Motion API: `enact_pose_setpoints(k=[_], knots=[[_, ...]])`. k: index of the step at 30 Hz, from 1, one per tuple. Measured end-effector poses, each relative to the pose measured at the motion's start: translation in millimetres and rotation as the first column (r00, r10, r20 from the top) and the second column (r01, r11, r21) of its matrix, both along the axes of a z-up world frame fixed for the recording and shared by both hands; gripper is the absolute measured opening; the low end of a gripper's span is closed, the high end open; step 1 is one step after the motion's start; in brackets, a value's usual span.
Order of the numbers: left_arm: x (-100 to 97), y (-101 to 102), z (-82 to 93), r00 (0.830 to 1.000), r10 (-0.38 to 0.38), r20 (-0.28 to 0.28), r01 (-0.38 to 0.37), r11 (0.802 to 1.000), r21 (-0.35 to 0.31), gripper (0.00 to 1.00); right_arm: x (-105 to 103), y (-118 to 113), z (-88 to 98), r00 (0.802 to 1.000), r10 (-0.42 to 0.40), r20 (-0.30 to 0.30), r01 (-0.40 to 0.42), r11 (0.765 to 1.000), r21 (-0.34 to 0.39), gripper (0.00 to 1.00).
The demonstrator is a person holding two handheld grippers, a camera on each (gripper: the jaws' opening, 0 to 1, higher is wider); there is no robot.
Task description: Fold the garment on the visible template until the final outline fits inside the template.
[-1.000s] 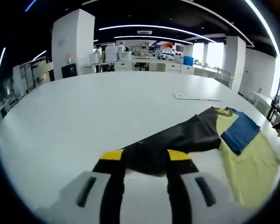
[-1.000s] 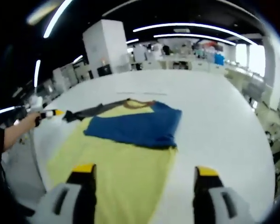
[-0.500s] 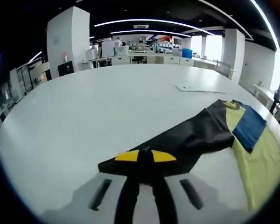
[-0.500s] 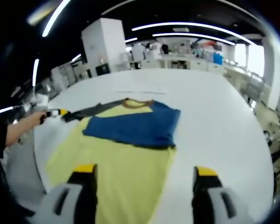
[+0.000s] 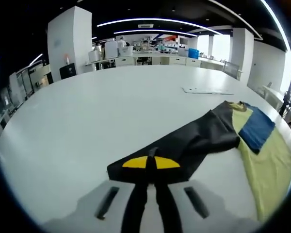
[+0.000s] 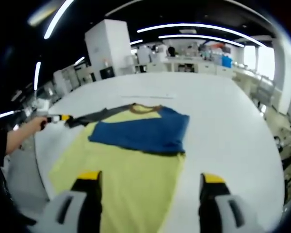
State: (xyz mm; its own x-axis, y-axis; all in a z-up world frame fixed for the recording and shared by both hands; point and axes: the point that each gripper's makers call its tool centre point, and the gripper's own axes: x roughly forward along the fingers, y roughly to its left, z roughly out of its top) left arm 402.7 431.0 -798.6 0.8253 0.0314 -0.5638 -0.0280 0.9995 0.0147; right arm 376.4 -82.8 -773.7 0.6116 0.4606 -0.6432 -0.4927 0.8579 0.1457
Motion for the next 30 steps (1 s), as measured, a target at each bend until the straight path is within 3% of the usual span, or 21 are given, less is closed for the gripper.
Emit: enact_pose_setpoints(k=[3, 10, 16, 30], knots=[[-8.0, 5, 6.0, 1.0, -0.006, -0.001, 0.006, 0.999, 0.042, 0.0, 0, 2, 5.2, 1.0, 0.014, 0.013, -0.014, 1.0, 0.0, 0.81], [-27.1, 23, 11.9, 1.0, 0.01, -0.002, -0.01, 0.998, 0.061, 0.0, -3, 8, 14.7, 0.999, 0.037, 0.028, -0.037, 0.999, 0.01, 0.83], [-39.3, 46, 2.6, 0.999, 0.032, -0.026, -0.03, 0.996, 0.08, 0.0, -7, 9, 19.4, 0.998, 0.047, 0.036, -0.047, 0.999, 0.019, 0.83], [-68.6, 50, -2.6, 0.995, 0.074, -0.073, -0.066, 0.991, 0.113, 0.0, -24, 14, 27.0, 0.997, 0.076, 0.019, -0.077, 0.997, 0.032, 0.9]])
